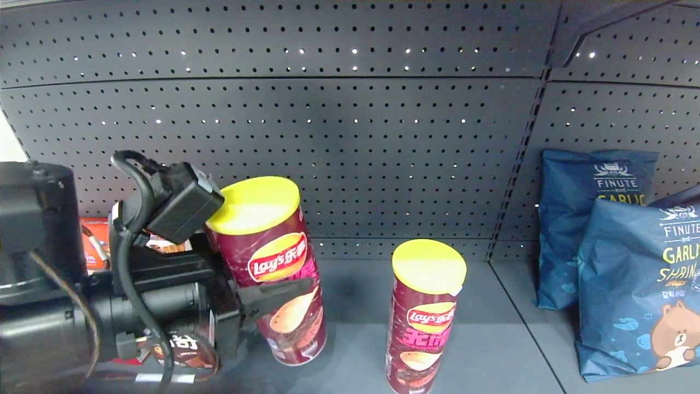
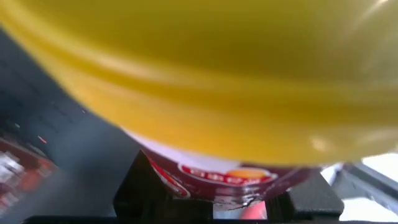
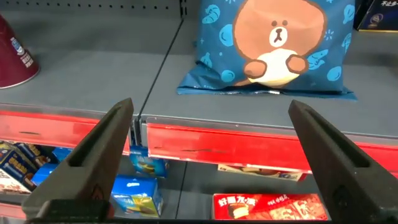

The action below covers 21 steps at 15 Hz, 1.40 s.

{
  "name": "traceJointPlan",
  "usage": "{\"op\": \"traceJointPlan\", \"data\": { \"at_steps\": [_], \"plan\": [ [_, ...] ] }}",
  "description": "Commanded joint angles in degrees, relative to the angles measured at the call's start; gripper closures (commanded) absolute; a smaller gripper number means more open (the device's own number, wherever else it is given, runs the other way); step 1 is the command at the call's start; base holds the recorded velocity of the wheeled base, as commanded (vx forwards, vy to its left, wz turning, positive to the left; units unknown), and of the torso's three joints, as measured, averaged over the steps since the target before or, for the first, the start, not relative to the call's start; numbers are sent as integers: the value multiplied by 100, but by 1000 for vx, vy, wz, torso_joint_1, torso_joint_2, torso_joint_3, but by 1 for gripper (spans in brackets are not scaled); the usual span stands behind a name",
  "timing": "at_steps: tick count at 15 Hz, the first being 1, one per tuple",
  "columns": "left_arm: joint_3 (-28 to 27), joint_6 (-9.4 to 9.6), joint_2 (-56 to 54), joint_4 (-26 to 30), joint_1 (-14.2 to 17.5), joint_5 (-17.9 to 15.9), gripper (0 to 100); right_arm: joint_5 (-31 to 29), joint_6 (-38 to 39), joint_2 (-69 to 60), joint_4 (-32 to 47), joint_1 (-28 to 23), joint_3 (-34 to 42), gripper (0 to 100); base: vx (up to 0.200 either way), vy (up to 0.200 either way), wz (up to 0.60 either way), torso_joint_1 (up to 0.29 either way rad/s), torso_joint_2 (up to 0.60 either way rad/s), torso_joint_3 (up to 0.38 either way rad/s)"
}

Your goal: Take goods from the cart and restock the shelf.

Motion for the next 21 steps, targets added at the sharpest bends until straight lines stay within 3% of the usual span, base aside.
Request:
{"op": "traceJointPlan", "data": {
  "at_steps": [1, 2, 5, 7, 10, 11, 12, 15, 21],
  "plan": [
    [-500, 8, 531, 3, 139, -61, 100, 2, 0, 26, 4, 0, -2, 0, 0, 0, 0, 0, 0, 0],
    [-1168, -1, 1067, 12, 218, -210, 100, 2, 0, 26, -5, 0, -2, 0, 0, 0, 0, 0, 0, 0],
    [-1933, 8, 1480, 592, 412, -738, 100, 2, 0, 26, 4, 0, -2, 0, 0, 0, 0, 0, 0, 0],
    [-2100, 219, 1779, 917, 508, -940, 100, 2, 0, 26, -5, 0, -2, 0, 0, 0, 0, 0, 0, 0],
    [-2126, 817, 2253, 891, 649, -1160, 100, 2, 0, 26, 4, 0, -2, 0, 0, 0, 0, 0, 0, 0],
    [-2196, 861, 2341, 891, 658, -1335, 100, 2, 0, 26, -5, 0, -2, 0, 0, 0, 0, 0, 0, 0],
    [-2390, 852, 2517, 891, 667, -1590, 100, 2, 0, 26, -5, 0, -2, 0, 0, 0, 0, 0, 0, 0],
    [-2943, 852, 3000, 874, 649, -1617, 100, 2, 0, 26, -5, 0, -2, 0, 0, 0, 0, 0, 0, 0],
    [-3058, 861, 3721, 144, 649, -1617, 100, 2, 0, 26, -5, 0, -2, 0, 0, 0, 0, 0, 0, 0]
  ]
}}
